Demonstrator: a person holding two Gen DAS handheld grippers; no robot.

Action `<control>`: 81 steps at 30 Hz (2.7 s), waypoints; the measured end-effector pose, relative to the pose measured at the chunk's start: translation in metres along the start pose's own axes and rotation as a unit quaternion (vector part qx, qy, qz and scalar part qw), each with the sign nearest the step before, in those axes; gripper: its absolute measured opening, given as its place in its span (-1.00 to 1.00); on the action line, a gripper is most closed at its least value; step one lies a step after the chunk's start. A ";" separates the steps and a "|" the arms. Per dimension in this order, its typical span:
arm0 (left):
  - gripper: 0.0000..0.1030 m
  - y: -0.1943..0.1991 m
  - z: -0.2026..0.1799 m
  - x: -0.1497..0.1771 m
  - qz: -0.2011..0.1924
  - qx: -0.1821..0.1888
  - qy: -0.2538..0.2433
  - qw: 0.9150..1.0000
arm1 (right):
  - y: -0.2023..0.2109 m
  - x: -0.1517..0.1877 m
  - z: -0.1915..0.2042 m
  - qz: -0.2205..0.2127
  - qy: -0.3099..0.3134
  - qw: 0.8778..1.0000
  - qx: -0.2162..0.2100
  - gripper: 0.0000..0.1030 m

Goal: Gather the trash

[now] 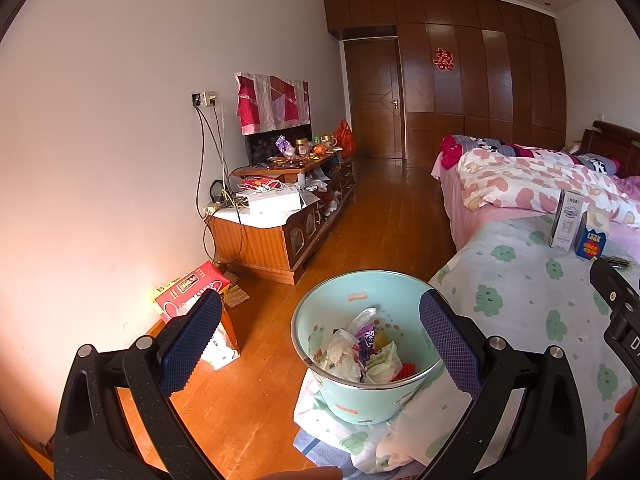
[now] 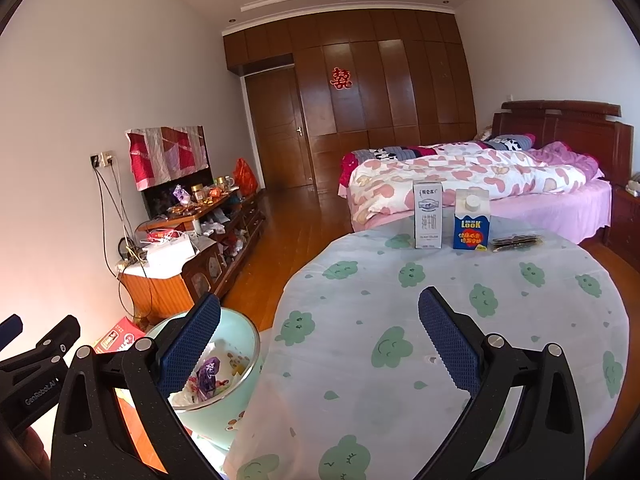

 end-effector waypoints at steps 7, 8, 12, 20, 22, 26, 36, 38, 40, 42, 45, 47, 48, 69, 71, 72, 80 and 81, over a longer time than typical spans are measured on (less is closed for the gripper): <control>0.88 0.001 -0.001 -0.002 -0.004 0.000 0.002 1.000 | 0.000 0.001 -0.002 0.000 -0.001 1.000 0.001 0.89; 0.88 0.001 -0.001 -0.002 -0.004 0.000 0.002 1.000 | -0.001 0.001 -0.002 0.000 0.000 1.000 0.001 0.89; 0.88 0.002 -0.001 -0.003 -0.005 0.001 0.003 1.000 | 0.000 0.000 -0.002 0.000 0.000 1.000 0.001 0.89; 0.88 0.002 -0.001 -0.004 -0.007 -0.003 0.001 1.000 | 0.000 0.000 -0.002 0.000 -0.001 1.000 0.001 0.89; 0.88 0.002 -0.001 -0.004 -0.007 -0.003 0.000 1.000 | 0.000 0.000 -0.002 -0.001 -0.001 1.000 0.001 0.89; 0.88 0.002 -0.001 -0.005 -0.007 -0.004 0.001 1.000 | -0.001 0.001 -0.004 -0.002 -0.001 1.000 0.002 0.89; 0.88 0.000 0.004 -0.006 0.000 0.001 0.019 1.000 | 0.000 0.001 -0.005 -0.002 -0.001 1.000 0.003 0.89; 0.88 0.000 0.003 -0.006 0.001 0.002 0.020 1.000 | 0.000 0.001 -0.005 -0.001 -0.001 1.000 0.002 0.89; 0.87 0.001 0.003 -0.005 0.004 0.013 0.023 1.000 | 0.000 0.001 -0.004 -0.002 -0.001 1.000 0.002 0.89; 0.84 0.001 0.001 -0.004 0.008 0.023 0.024 0.999 | 0.000 0.001 -0.005 -0.002 -0.002 1.000 0.003 0.89; 0.82 0.000 -0.001 -0.003 0.011 0.027 0.028 0.999 | 0.001 0.002 -0.005 -0.003 -0.001 1.000 0.005 0.89; 0.82 0.000 -0.002 -0.003 0.010 0.030 0.026 0.999 | 0.001 0.002 -0.005 -0.003 -0.002 1.000 0.005 0.89; 0.82 0.001 -0.003 -0.003 0.006 0.029 0.022 0.999 | 0.001 0.002 -0.005 -0.003 -0.002 1.000 0.005 0.89; 0.88 0.005 -0.003 -0.010 -0.014 0.025 0.022 0.999 | -0.002 0.004 -0.010 0.003 -0.015 1.000 0.025 0.89; 0.88 0.005 -0.004 -0.010 -0.013 0.026 0.022 0.999 | -0.002 0.004 -0.010 0.002 -0.014 1.000 0.024 0.89; 0.88 0.005 -0.004 -0.010 -0.013 0.026 0.022 0.999 | -0.002 0.004 -0.010 0.002 -0.014 1.000 0.024 0.89; 0.88 0.004 -0.002 -0.008 -0.010 0.024 0.026 0.999 | -0.003 0.004 -0.010 0.003 -0.015 1.000 0.025 0.89; 0.88 0.004 -0.002 -0.008 -0.010 0.024 0.026 0.999 | -0.004 0.004 -0.011 0.003 -0.015 1.000 0.025 0.89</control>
Point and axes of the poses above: each gripper's, at about its wrist camera, not at the fingertips, and y roughly against the way its jaws point, z to its left, x to its underside, the point moved 5 cm from there along -y, roughly the way its jaws point, and after that the axes turned 12 degrees about -z, right-handed, at the moved point
